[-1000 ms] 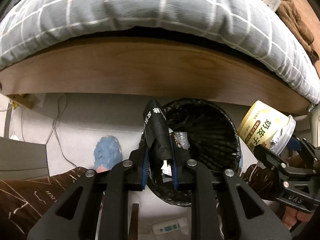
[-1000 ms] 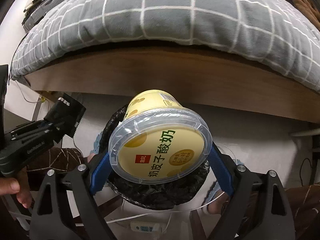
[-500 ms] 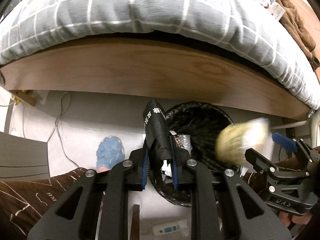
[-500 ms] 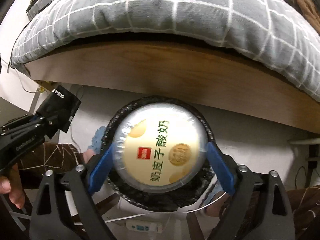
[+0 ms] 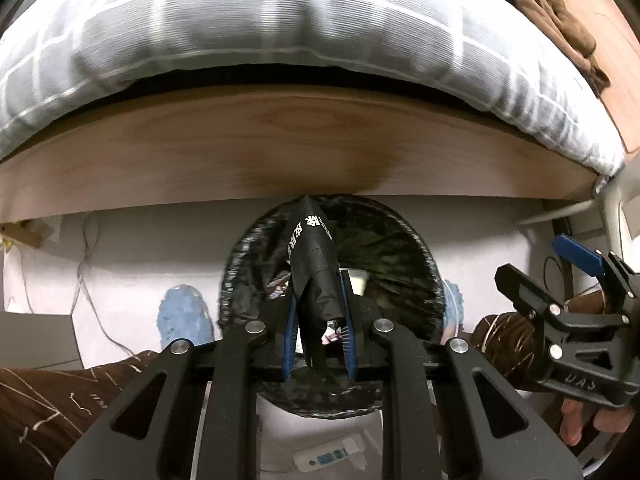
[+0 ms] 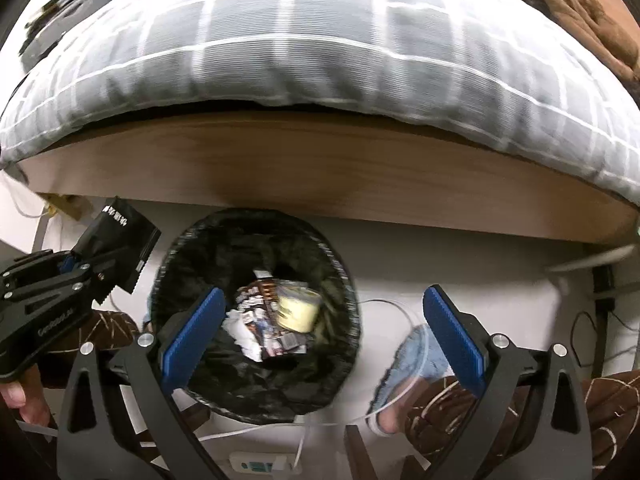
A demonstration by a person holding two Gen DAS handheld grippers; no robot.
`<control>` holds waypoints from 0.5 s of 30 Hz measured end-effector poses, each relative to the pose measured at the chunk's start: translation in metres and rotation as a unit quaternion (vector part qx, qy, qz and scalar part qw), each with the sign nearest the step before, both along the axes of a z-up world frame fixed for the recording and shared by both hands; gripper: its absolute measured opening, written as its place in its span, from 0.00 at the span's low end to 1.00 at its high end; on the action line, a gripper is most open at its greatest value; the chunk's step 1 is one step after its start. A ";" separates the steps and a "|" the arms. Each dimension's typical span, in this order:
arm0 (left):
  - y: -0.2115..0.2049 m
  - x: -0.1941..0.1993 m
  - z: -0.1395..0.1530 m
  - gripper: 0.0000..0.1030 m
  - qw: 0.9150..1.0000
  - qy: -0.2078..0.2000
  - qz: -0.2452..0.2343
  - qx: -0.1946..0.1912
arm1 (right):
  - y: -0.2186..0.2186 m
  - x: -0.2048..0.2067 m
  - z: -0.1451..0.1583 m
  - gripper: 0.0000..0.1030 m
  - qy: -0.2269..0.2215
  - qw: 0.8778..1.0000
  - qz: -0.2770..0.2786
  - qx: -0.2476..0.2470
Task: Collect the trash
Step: 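Lower the black wrapper into the bin and open the left tool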
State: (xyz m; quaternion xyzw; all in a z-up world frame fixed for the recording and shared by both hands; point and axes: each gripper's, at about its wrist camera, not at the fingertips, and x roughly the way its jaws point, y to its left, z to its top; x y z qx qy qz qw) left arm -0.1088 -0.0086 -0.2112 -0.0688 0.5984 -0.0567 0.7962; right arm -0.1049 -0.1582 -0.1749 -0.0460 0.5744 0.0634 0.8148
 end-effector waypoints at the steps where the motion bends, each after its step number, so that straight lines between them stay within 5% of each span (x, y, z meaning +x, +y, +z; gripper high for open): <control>1: -0.005 0.001 0.000 0.17 1.000 0.001 -0.005 -0.001 | -0.005 0.000 0.002 0.92 -0.002 1.000 -0.003 -0.002; 15: -0.051 0.007 -0.007 0.22 1.000 0.001 -0.028 0.008 | -0.051 -0.003 0.006 0.93 -0.005 0.998 -0.055 -0.002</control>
